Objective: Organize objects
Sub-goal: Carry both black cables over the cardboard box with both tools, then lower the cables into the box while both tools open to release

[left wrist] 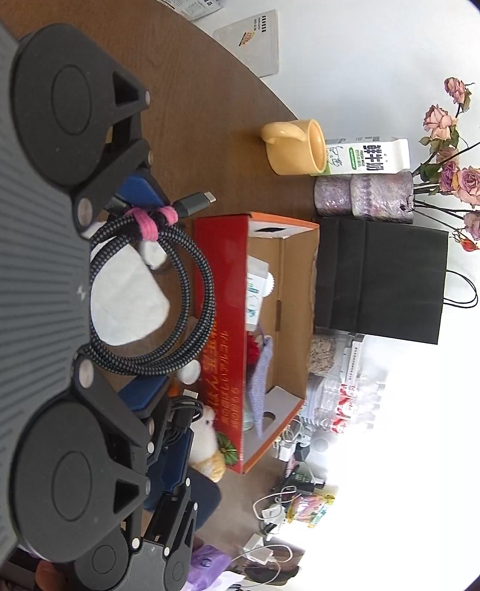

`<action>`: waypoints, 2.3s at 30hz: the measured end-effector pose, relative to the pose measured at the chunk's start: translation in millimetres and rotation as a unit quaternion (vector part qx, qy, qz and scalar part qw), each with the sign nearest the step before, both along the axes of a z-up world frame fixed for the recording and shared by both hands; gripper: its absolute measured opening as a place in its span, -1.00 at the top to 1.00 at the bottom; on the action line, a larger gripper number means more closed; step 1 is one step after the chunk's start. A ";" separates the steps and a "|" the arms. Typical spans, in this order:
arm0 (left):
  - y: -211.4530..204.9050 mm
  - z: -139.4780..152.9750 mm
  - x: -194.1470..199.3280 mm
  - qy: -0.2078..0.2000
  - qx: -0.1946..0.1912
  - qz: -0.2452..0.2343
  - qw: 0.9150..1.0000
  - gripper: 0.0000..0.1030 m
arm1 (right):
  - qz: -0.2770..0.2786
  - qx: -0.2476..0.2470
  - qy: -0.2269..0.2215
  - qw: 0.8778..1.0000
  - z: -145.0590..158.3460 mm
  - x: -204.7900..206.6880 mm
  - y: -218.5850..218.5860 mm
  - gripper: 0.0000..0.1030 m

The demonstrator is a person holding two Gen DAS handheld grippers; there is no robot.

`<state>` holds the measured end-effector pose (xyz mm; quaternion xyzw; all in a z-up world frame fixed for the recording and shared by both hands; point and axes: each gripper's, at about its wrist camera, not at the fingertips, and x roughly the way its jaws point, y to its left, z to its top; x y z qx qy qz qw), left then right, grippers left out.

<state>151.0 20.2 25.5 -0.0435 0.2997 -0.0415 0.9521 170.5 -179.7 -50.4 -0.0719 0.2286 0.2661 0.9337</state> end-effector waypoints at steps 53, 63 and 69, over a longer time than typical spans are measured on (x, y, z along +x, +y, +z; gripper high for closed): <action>-29.1 17.3 187.8 -0.030 -0.030 0.066 0.997 -1.00 | -0.144 0.001 0.014 0.989 28.4 172.6 1.7 -0.97; -32.2 18.4 183.3 -0.033 -0.027 0.057 0.997 -1.00 | -0.137 0.006 0.013 0.990 29.3 170.0 1.1 -1.00; -32.7 19.6 177.0 -0.039 -0.016 0.055 0.998 -1.00 | -0.132 0.007 0.006 0.991 30.0 163.3 0.4 -1.00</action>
